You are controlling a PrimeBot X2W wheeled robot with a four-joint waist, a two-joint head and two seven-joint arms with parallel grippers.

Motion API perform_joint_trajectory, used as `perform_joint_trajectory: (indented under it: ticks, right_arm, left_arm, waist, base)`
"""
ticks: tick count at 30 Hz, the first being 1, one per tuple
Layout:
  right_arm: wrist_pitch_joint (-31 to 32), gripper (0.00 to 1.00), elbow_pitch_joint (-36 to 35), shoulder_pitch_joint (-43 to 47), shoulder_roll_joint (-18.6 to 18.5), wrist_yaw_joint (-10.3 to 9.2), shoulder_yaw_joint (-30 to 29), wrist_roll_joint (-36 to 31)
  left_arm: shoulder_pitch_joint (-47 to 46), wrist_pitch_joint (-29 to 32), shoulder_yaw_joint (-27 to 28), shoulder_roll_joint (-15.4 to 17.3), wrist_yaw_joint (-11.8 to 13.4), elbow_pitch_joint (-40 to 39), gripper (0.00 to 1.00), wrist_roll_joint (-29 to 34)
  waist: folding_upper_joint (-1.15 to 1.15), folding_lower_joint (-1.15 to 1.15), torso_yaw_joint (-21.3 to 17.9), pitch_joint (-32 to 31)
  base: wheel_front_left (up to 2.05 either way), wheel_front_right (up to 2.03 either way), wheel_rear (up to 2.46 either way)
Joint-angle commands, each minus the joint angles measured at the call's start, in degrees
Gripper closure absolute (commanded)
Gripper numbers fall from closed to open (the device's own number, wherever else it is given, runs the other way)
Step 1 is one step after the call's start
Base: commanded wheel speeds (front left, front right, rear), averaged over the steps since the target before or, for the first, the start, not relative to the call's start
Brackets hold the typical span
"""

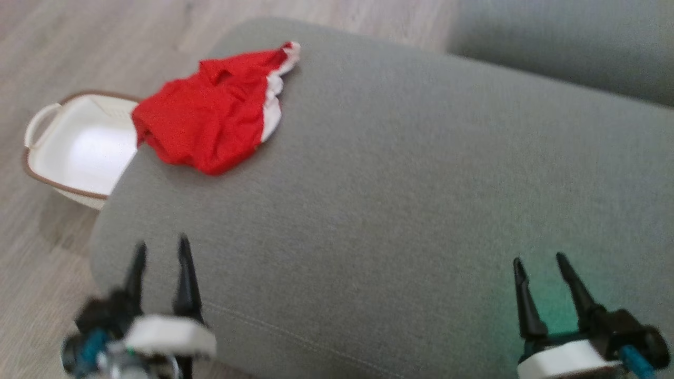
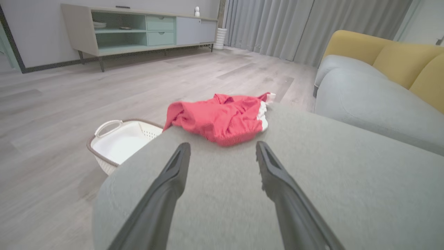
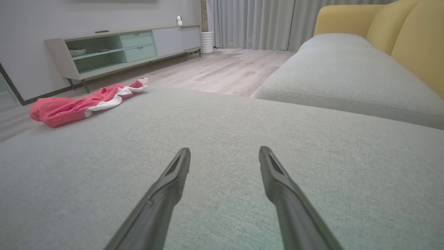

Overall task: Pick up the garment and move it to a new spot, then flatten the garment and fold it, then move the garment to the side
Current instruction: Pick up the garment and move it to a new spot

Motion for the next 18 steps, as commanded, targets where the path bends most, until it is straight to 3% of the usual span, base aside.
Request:
perform_joint_trajectory:
  ticks: [1,7,12,18]
  right_arm:
    - [-0.6,0.0,-2.6,-3.4,-0.5,0.43,0.5,-1.3]
    - [1.7,0.0,-7.3,-5.5,-1.6,0.43,-1.5,-5.6]
    - [4.4,0.0,-12.3,-6.5,-4.1,0.43,-2.1,-6.3]
    - [7.4,0.0,-17.5,-7.6,-7.0,0.43,-1.8,-5.6]
  left_arm:
    - [-5.8,-0.7,3.1,-0.3,-0.4,-2.2,0.0,-0.4]
    - [-20.1,0.7,7.1,1.4,-0.3,6.0,0.0,-2.6]
    - [-34.1,6.9,8.3,4.1,0.2,17.4,0.0,-3.6]
    - [-47.6,14.6,6.4,6.3,-0.9,34.1,0.0,-3.3]
  waist:
    - [0.0,0.0,-3.3,5.9]
    - [0.0,0.0,-5.0,15.1]
    - [0.0,0.0,-5.3,20.8]
    - [0.0,0.0,-6.1,24.5]
  base:
    - [0.0,0.0,0.0]
    - [0.0,0.0,0.0]
    - [0.0,0.0,0.0]
    - [0.0,0.0,0.0]
